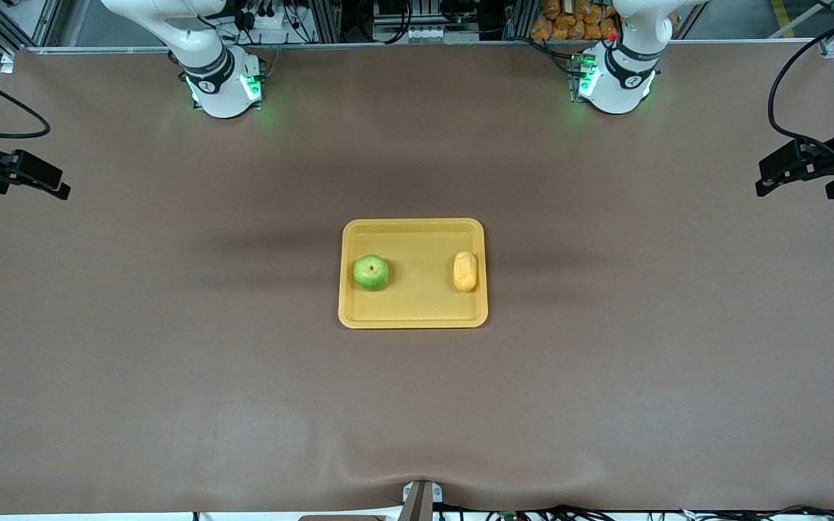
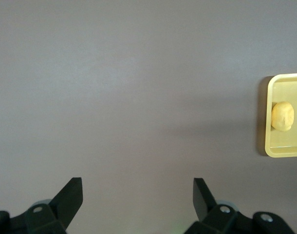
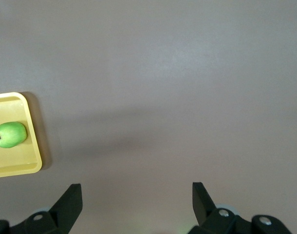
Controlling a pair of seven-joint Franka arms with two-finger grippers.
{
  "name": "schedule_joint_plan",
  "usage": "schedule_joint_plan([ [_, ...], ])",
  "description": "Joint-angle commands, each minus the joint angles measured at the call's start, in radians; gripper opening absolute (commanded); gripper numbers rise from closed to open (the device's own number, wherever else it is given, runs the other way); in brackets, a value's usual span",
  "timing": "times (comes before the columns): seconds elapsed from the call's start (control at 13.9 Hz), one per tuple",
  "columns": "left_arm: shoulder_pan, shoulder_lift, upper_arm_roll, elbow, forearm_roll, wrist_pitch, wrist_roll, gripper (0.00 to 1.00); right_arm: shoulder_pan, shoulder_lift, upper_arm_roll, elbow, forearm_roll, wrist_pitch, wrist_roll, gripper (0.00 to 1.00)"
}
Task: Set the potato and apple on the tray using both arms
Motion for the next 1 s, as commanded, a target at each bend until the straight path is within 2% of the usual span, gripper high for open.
schedule_joint_plan([
  [0.0, 0.003, -0.010, -0.004, 0.003, -0.018, -0.014, 0.000, 1.00, -0.003, 0.013, -0.001, 0.049, 0.006, -0.014, 0.001, 1.00],
  [0.93, 0.012, -0.009, 0.003, 0.006, -0.004, -0.014, 0.000, 1.00, -0.011, 0.035, -0.002, 0.052, 0.012, -0.016, 0.007, 1.00],
])
